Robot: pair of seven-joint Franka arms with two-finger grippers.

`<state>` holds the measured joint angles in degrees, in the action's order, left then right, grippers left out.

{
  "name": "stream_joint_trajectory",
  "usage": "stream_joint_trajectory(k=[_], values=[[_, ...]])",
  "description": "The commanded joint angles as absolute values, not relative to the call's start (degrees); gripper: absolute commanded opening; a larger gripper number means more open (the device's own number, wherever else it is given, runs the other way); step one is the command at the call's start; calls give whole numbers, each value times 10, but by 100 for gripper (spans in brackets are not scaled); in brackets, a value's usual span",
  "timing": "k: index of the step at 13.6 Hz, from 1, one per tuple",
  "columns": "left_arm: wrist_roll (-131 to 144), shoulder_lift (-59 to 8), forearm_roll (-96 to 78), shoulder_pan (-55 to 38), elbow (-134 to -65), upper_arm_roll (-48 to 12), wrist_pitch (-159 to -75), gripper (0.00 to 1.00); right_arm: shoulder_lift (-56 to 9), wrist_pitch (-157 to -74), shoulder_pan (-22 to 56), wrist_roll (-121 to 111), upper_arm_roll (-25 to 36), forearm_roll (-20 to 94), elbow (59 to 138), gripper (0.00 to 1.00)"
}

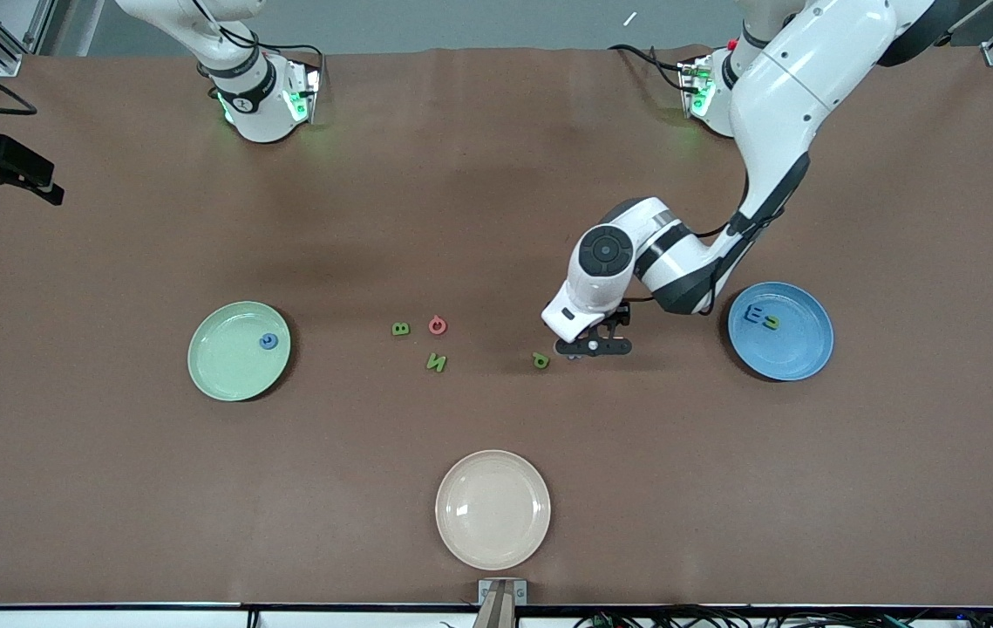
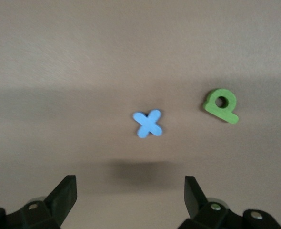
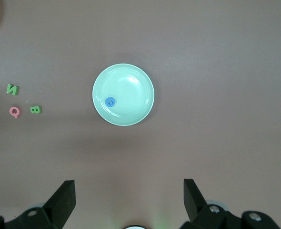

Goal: Sort upper and lower case letters into plates
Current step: 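Move the left gripper over to the blue x, then lower the left gripper and grasp the blue x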

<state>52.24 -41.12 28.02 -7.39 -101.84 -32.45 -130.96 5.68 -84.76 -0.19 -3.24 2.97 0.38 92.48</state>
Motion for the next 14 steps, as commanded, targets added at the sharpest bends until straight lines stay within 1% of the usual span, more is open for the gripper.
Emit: stream_joint_trajectory(k=[1,5,8,10,12,14], values=[[528,-424,282,-75,-999,-323,-1300,99,81,-855,-3,-34,24,4,944,100],[535,-452,282,-76,-969,-322,-1304,99,86,-853,-4,-35,23,0,948,100],[550,-470,281,-104,-941,-299,-1304,98,97,-854,-9,-33,25,1,964,100],[554,-474,281,-116,-937,-288,-1305,93,101,-855,-10,-33,25,1,973,100],[554,-475,281,-116,-937,-287,-1305,85,101,-854,-10,-33,26,2,974,100],[554,-476,281,-115,-937,-287,-1309,72,101,-855,-11,-31,27,6,976,100]])
